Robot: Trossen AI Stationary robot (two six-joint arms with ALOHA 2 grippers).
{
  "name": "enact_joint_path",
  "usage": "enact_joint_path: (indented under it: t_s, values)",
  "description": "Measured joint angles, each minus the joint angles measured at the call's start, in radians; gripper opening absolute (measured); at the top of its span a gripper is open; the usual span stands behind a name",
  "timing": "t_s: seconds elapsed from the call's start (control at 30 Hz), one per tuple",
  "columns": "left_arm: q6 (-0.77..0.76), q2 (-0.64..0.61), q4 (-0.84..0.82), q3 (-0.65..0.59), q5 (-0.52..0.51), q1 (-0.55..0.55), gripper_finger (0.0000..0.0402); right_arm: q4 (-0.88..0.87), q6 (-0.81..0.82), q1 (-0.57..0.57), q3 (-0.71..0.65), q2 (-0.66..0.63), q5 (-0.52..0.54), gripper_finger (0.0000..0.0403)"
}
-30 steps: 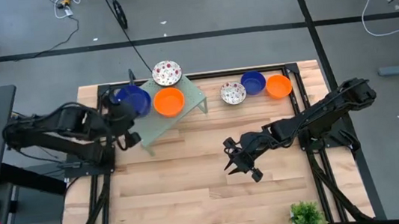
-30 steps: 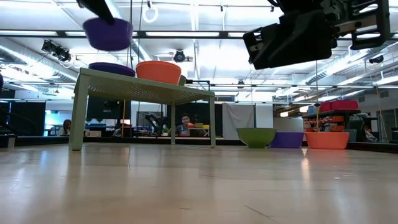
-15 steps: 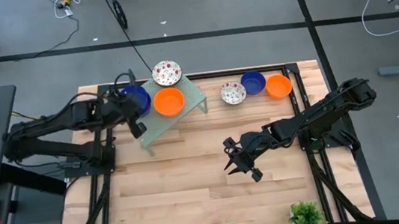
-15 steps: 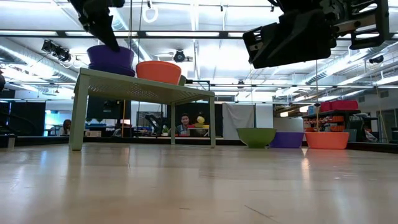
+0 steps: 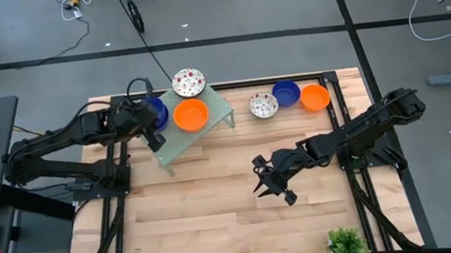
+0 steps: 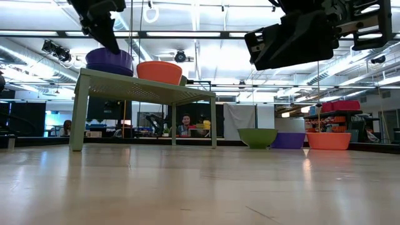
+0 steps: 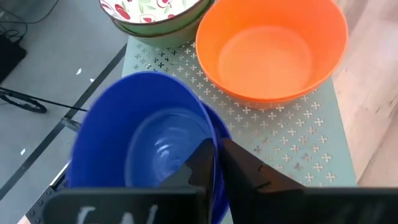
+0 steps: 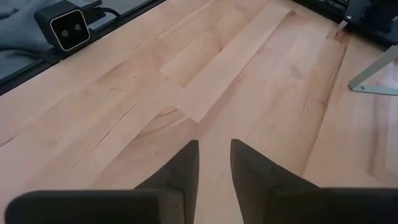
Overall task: Pick & Place Mini bowls
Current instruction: Stack the blue bowl on the blue bowls on the shelf, then stack the green bowl on the green bowls on the shelf
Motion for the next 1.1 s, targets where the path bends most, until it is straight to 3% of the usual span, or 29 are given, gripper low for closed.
enact_joint_path:
  t_s: [0.17, 0.43, 0.53, 0.67, 0.97, 1.1]
  values:
    - [-0.002, 0.014, 0.0, 0.0, 0.0, 0.0, 0.007, -0.001, 0.0, 0.0, 0.0, 0.0, 0.0, 0.0094]
    - [0.008, 0.039, 0.001, 0.003, 0.0, 0.0, 0.017, -0.01, 0.001, 0.0, 0.0, 0.0, 0.0, 0.0094]
    - [0.0, 0.039, -0.016, 0.034, 0.0, -0.001, 0.0184, -0.011, 0.0, 0.0, 0.0, 0.0, 0.0, 0.0094]
    - [0.008, 0.037, -0.015, 0.063, 0.006, -0.012, 0.0156, -0.01, 0.0, 0.0, 0.0, 0.0, 0.0, 0.0094]
    - [0.012, 0.039, -0.045, 0.063, 0.078, -0.013, 0.0012, -0.011, 0.002, 0.0, 0.0, 0.0, 0.0, 0.0094]
    - [0.012, 0.039, -0.042, 0.063, 0.072, -0.014, 0.0013, -0.011, 0.005, 0.0, 0.0, 0.0, 0.0, 0.0094]
